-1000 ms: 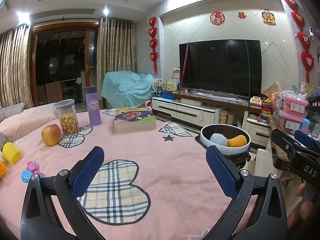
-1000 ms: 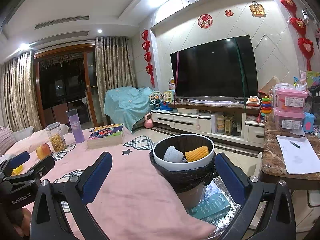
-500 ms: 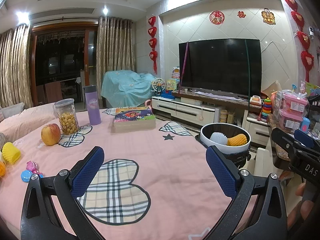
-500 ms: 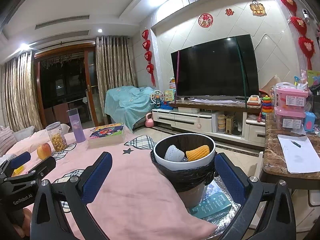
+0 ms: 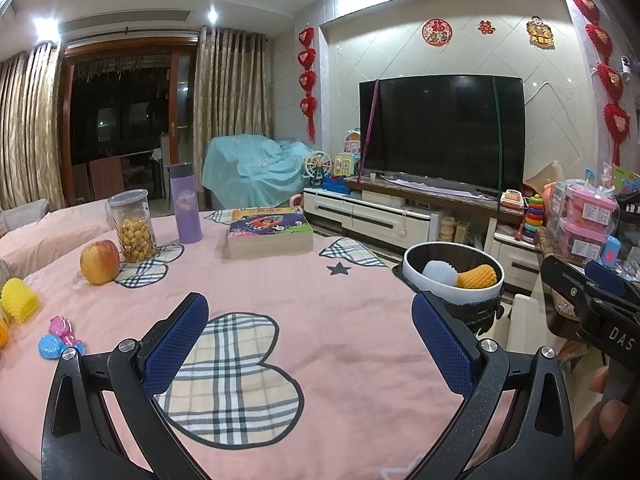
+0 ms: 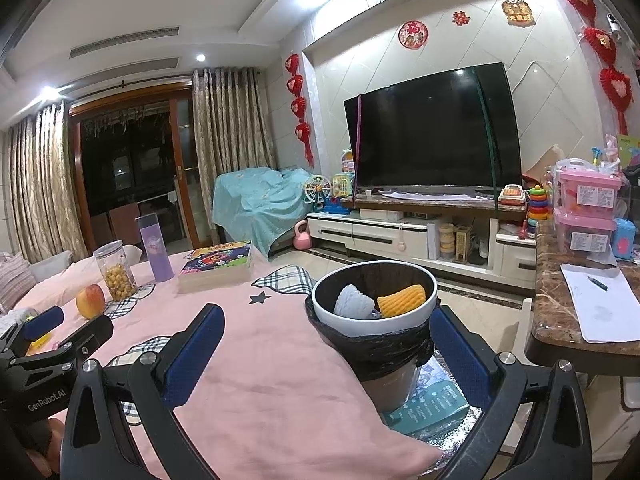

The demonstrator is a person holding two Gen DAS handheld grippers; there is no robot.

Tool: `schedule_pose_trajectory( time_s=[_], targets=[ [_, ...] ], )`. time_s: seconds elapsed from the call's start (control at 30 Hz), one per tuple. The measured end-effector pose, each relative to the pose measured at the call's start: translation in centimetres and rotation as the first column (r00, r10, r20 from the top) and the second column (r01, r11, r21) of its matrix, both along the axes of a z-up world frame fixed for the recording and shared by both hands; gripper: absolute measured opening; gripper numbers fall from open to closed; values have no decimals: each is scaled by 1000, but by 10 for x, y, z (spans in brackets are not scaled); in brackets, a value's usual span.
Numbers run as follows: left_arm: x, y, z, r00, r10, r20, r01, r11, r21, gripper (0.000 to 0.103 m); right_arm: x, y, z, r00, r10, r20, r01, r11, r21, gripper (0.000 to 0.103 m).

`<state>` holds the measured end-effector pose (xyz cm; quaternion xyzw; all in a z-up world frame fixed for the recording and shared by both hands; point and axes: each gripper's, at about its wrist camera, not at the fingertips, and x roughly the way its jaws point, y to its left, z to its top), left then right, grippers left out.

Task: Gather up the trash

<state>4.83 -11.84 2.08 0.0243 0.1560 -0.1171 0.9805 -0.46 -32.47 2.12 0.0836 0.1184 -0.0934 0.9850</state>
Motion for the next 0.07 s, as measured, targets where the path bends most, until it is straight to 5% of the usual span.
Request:
schedule_pose_trajectory(
  time_s=[0.07],
  targets=[
    [3, 2, -2, 1000, 0, -7, 0, 1000, -2, 103, 3, -1, -1, 1000, 4, -7, -4, 1000, 5, 103]
  ],
)
